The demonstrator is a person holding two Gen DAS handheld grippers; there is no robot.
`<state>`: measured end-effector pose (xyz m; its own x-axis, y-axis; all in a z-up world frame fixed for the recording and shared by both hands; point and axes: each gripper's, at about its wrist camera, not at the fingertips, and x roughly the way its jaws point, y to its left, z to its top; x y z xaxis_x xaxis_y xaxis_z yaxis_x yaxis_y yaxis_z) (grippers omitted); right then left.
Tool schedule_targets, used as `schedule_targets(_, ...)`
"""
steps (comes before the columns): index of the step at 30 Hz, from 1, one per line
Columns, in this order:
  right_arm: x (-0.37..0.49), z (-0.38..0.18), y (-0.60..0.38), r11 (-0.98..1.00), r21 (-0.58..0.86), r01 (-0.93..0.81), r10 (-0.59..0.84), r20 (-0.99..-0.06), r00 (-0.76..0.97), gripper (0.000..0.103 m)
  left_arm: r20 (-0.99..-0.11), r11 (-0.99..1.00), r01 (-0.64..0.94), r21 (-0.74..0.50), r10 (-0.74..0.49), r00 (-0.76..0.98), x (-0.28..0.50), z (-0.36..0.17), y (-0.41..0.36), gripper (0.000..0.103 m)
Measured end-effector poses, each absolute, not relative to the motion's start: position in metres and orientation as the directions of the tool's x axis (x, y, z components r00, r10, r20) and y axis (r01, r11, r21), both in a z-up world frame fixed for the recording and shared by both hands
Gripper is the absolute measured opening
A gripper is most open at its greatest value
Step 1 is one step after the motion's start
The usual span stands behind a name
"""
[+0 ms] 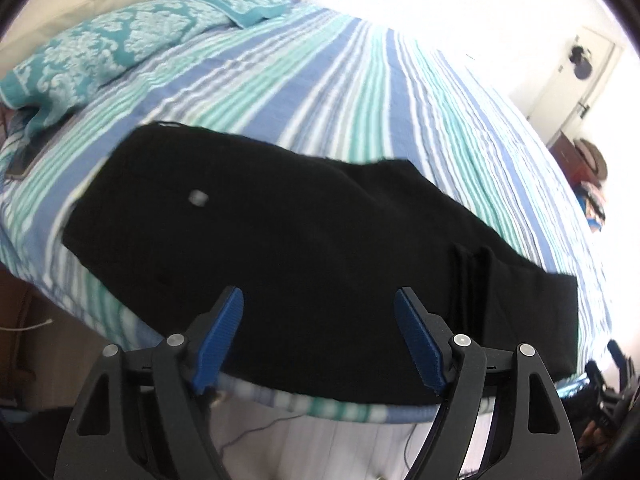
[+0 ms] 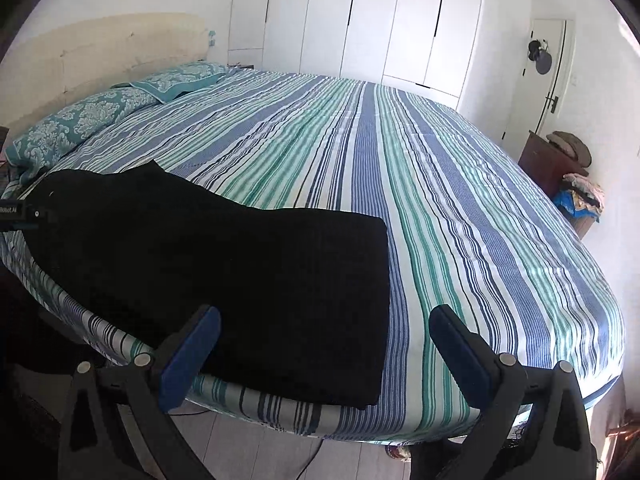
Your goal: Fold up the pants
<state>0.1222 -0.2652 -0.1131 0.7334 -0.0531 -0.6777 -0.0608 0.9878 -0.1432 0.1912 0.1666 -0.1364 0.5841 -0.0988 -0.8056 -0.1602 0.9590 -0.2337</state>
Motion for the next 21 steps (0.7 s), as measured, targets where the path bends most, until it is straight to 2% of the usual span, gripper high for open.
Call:
schedule_targets(3,0.119,-0.116,-0.258,0.986,-0.144,-0.088,-0.036,-0.686,0.727,0.103,-0.782,0.939,-0.267,-0.218,-0.004,0.624,0.201,-0.125,0.237,0.087)
schedule_targets(5,0.119,-0.119,-0.253,0.983,-0.147,-0.105,-0.027,-0.693,0.720,0.103,-0.795,0.926,-0.304,-0.226,0.005,0.606,0.214,-0.128,0.280,0.090)
schedule_targets(11,0.119,-0.126,-0.242,0.978,-0.155,-0.142,-0.010,-0.712,0.703,0.103,-0.880,0.907,-0.282,-0.313,-0.165,0.446,0.255,-0.180,0.336,0.090)
schedule_targets(15,0.120,-0.130,-0.234,0.972,-0.170,-0.163,-0.010,-0.722,0.692,0.103,-0.874,0.892,-0.267,-0.365,-0.229,0.428,0.256,-0.200,0.332,0.096)
schedule_targets(16,0.119,-0.130,-0.233,0.970,-0.174,-0.169,-0.009,-0.722,0.692,0.103,-0.863,0.886,-0.250,-0.391,-0.258,0.435,0.256,-0.199,0.329,0.091)
schedule_targets(17,0.119,-0.131,-0.231,0.968,-0.178,-0.175,-0.008,-0.722,0.692,0.103,-0.834,0.863,-0.219,-0.455,-0.326,0.445,0.256,-0.197,0.327,0.050)
schedule_targets(18,0.118,-0.131,-0.229,0.966,-0.182,-0.181,-0.007,-0.722,0.692,0.103,-0.842,0.866,-0.229,-0.444,-0.316,0.437,0.257,-0.193,0.325,0.034)
schedule_targets(20,0.118,-0.133,-0.227,0.963,-0.190,-0.192,-0.005,-0.722,0.691,0.103,-0.860,0.892,-0.225,-0.392,-0.269,0.433,0.255,-0.184,0.317,0.019)
schedule_targets(21,0.118,-0.133,-0.226,0.962,-0.192,-0.196,-0.003,-0.722,0.692,0.103,-0.863,0.890,-0.238,-0.388,-0.260,0.433,0.253,-0.179,0.315,0.015)
